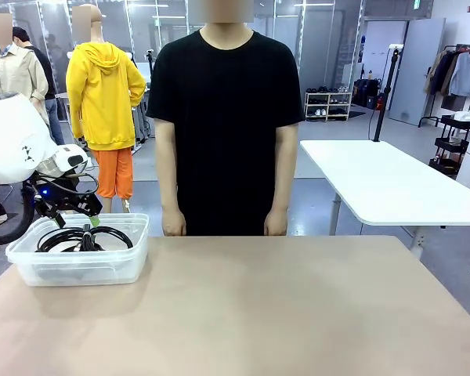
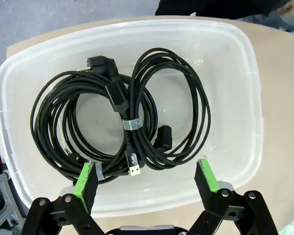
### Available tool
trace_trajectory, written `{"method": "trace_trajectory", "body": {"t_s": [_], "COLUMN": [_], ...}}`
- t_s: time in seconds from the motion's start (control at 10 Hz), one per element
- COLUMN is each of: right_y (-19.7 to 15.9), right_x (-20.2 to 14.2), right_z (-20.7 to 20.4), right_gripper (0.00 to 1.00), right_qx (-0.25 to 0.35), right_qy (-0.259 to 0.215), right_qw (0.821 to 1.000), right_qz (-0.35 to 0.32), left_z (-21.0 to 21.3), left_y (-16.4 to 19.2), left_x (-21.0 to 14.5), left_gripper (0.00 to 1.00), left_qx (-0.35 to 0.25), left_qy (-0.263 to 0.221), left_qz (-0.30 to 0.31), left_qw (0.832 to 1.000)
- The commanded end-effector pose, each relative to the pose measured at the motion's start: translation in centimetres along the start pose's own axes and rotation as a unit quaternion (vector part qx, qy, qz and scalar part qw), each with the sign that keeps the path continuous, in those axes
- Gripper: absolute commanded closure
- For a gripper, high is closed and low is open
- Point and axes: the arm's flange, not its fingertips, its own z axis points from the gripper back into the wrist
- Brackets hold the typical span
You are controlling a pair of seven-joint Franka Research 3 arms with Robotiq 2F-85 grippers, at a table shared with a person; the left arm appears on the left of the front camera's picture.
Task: Organize and store the cables.
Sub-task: Place the USB Extension Cable into the Organizing box.
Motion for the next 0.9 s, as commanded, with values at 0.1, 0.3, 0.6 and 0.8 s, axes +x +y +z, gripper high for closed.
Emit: {"method": "trace_trajectory", "body": {"t_s": [0.1,0.3,0.6,0.8], "right_y": [0.0,0.0,0.0,0.0], "right_x": [0.2,0.2,0.2,0.2], "right_z": [-0.2,-0.2,-0.2,-0.2], "right_gripper": [0.0,0.0,0.0,0.0], "right_qx": [-0.006,-0.006,-0.006,-0.006], "right_qy": [-0.003,-0.003,-0.003,-0.003], "right_qw": [1.0,1.0,1.0,1.0], "right_qz": [-0.007,-0.007,-0.007,-0.007], "left_z": [-0.1,-0.1,2.4,7.4], "left_y": [0.3,0.3,-0.5,0.8], "left_x": [0.7,0.7,1.8,2.2], "left_gripper": [0.0,0.0,0.0,0.0], "left_qx": [0.002,0.002,-0.012,-0.042], "left_qy": [-0.003,-0.003,-0.044,-0.066], "left_qz": [0.001,0.001,-0.077,-0.189], "left_qw": [1.0,1.0,0.996,0.979]}}
